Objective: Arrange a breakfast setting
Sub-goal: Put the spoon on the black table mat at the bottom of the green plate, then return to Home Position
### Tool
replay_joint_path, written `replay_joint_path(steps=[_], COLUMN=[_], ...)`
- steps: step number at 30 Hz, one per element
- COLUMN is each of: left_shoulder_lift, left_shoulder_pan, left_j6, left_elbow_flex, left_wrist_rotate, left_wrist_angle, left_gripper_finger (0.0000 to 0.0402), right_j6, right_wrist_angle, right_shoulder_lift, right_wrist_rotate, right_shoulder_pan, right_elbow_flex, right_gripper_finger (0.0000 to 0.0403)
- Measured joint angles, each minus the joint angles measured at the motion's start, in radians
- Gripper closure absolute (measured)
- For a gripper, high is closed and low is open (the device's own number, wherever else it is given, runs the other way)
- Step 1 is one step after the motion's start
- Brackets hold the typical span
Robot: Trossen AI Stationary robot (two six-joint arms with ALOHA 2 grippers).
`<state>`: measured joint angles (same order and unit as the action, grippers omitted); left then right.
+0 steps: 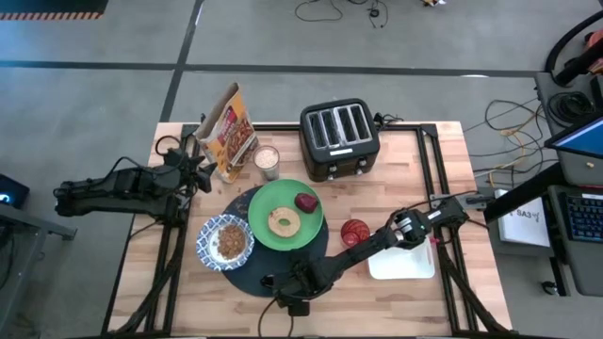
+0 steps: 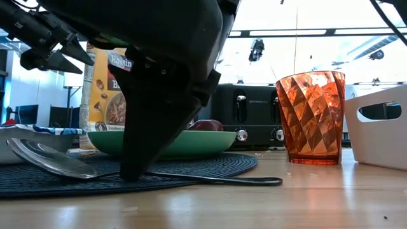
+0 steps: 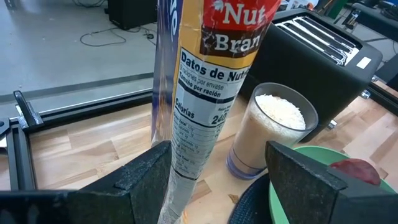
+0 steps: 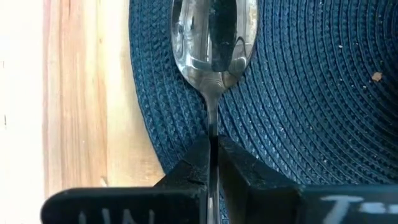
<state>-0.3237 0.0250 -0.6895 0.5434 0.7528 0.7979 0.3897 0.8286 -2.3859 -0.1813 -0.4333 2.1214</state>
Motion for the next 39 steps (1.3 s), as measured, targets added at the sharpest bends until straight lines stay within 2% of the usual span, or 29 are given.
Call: replay_joint_path(steps=[9,17,21,25,29,32,37,39], left_shoulder_lift=[0.000,0.000,0.000,0.001,0.001,0.001,0.001,0.000], left_shoulder_pan=[0.000,0.000,0.000,0.000,0.000,0.000,0.000,0.000], left_j6=[0.000,0.000,0.000,0.000,0.000,-0.001,-0.030,-0.059], left_elbow_flex=[0.000,0.000,0.000,0.000,0.000,0.000,0.000,0.000], left_wrist_rotate=[0.000,0.000,0.000,0.000,0.000,0.000,-0.003,-0.015], left_wrist_angle=[0.000,-0.001,-0.001,-0.001,-0.001,-0.001,0.009,0.035], left_gripper_finger=[0.0159,0.0159,0.0159,0.0159,0.0159,0.0159,0.0159,0.0159], right_j6=[-0.056,-0.323,-0.375,-0.366,-0.317,-0.340,-0.415,-0.447], right_wrist_angle=[0.052,-0.007,-0.064,-0.093,-0.086,-0.061,0.016,0.024], right_shoulder_lift=[0.000,-0.002,-0.003,-0.003,-0.004,0.001,0.076,0.127], right_wrist_rotate=[-0.002,-0.003,-0.003,-0.004,-0.015,-0.032,-0.179,-0.197], right_shoulder_pan=[0.020,0.055,0.068,0.072,0.075,0.075,0.070,0.073], right_elbow_flex=[0.067,0.072,0.055,0.046,0.042,0.048,0.048,0.034], right_gripper_finger=[0.0393,0.0393,0.0389,0.0362,0.0316,0.0284,0.0258,0.0256])
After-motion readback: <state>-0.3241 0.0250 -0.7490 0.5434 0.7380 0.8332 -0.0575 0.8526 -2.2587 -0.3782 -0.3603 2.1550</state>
